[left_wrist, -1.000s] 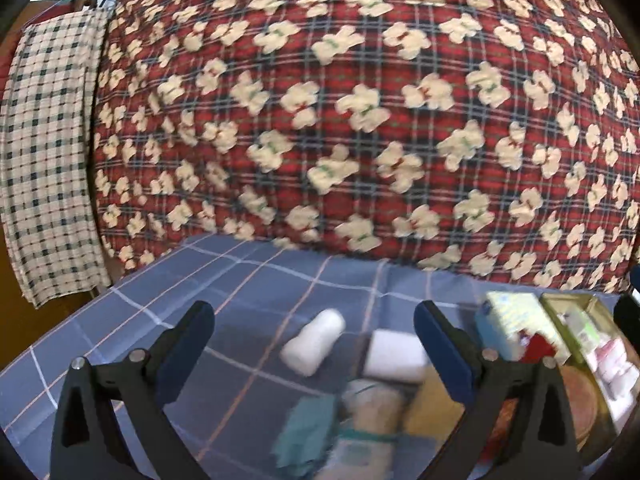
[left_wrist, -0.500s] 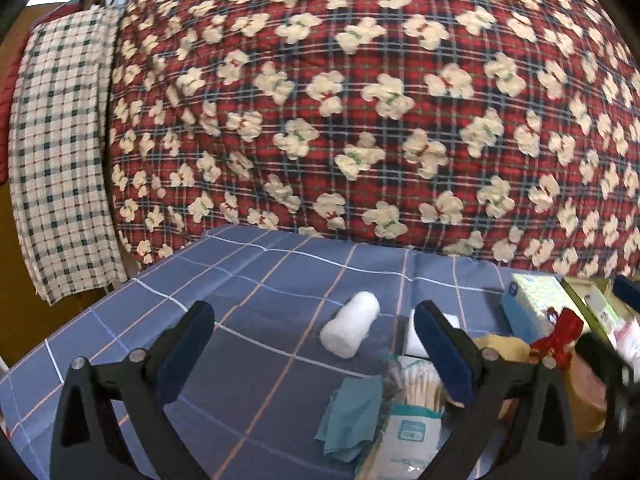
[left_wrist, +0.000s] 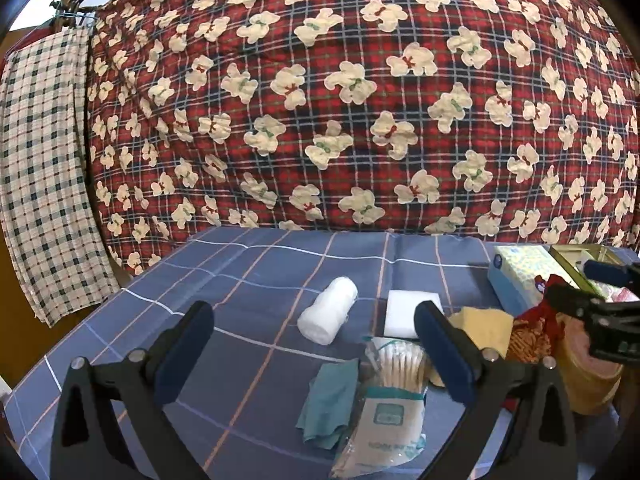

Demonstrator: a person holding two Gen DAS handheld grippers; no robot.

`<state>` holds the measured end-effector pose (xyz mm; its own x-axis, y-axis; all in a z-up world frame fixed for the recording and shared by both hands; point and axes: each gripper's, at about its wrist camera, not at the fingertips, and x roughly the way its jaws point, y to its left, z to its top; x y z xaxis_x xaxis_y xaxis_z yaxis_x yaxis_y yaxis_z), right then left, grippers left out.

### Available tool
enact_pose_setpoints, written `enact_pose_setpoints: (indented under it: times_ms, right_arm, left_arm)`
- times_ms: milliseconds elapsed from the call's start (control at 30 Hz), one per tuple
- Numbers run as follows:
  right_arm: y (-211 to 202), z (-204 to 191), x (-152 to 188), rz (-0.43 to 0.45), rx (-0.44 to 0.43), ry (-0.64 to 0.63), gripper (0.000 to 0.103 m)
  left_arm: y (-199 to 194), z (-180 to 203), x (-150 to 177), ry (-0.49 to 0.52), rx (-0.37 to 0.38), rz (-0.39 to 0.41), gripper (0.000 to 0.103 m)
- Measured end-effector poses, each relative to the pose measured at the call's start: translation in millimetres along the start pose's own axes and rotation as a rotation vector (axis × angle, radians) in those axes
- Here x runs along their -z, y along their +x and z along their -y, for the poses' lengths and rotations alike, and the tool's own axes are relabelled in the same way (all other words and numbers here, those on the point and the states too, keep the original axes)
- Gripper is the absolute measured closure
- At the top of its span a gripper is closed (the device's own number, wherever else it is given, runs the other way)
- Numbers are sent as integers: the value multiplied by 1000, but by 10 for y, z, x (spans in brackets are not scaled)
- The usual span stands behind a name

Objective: Organize soft objects
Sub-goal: 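Close left tool on the tan sponge while right tool grasps the red pouch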

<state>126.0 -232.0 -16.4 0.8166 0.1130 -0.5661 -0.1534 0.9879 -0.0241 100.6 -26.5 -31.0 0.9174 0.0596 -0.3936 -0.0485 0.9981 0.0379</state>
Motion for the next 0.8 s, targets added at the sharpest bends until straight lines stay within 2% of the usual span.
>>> enact_pose_setpoints:
  times_ms: [100, 200, 267, 300, 333, 400, 600, 700, 800]
  right_arm:
    - [85, -26, 0, -45, -9, -9, 39]
    - [159, -71, 8, -85, -19, -25, 44]
    - [211, -95, 14, -109, -21, -33, 59]
    - [222, -110, 16, -111, -19, -43, 72]
    - [234, -128, 16, -120, -20, -56, 73]
    - [240, -136, 19, -127, -44, -58, 82]
    - [96, -130, 19, -46, -125, -23, 88]
    - [-16, -178, 23, 11, -147, -23, 90]
    - [-91, -244, 32, 46, -157, -40, 90]
  left_arm:
    - [1, 3, 1, -2, -1, -3, 1]
    - [-1, 10, 1, 1, 0, -3, 1]
    - [-6, 35, 4, 5, 2, -5, 1]
    - [-9, 52, 7, 8, 5, -5, 1]
    - [-5, 57, 6, 10, 10, -6, 1]
    - [-8, 76, 6, 14, 19, -6, 1]
    - [-55, 127, 6, 28, 60, 12, 1]
    - [-97, 193, 6, 45, 116, 25, 1]
    - [-93, 255, 17, 54, 191, 1, 1]
